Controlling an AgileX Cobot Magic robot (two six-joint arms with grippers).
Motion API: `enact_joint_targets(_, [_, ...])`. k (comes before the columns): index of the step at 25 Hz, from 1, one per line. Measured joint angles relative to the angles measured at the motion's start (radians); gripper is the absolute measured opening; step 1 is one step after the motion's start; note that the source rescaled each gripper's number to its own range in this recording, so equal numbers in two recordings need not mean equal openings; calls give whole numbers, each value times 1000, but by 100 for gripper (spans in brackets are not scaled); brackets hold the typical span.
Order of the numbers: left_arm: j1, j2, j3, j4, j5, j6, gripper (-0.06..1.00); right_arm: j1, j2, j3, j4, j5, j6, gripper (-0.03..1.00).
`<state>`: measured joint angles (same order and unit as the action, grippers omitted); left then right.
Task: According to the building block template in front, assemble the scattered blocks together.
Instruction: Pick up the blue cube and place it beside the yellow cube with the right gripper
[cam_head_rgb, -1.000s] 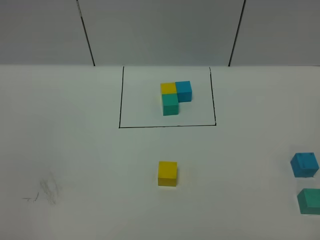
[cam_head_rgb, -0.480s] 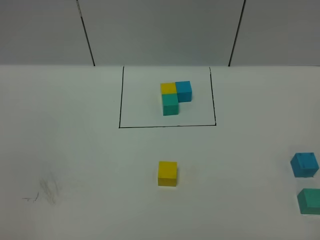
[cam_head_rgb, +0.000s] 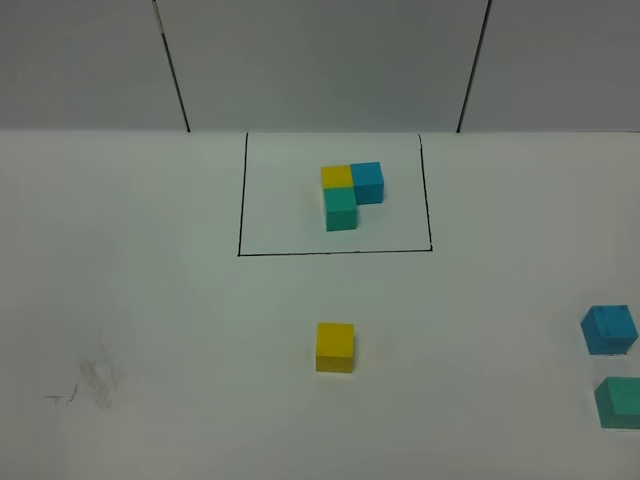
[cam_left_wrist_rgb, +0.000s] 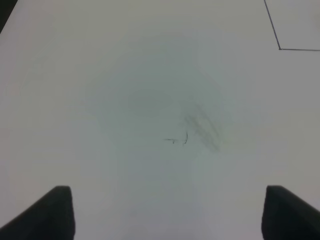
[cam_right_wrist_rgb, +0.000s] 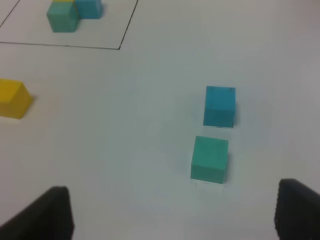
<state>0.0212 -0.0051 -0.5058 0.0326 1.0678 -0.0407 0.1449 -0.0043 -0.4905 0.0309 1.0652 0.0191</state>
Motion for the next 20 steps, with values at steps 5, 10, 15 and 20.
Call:
enact_joint_targets(5, [0, 0, 0, 0, 0, 0, 96, 0, 162, -17, -45, -20, 5, 67])
enact_joint_targets(10, [0, 0, 0, 0, 0, 0, 96, 0, 454, -108, -106, -143, -6, 67])
enact_joint_targets(15, [0, 0, 0, 0, 0, 0, 96, 0, 762, -207, -125, -251, -6, 67])
enact_joint_targets(20, [0, 0, 0, 0, 0, 0, 96, 0, 1050, -291, -201, -390, 25, 67])
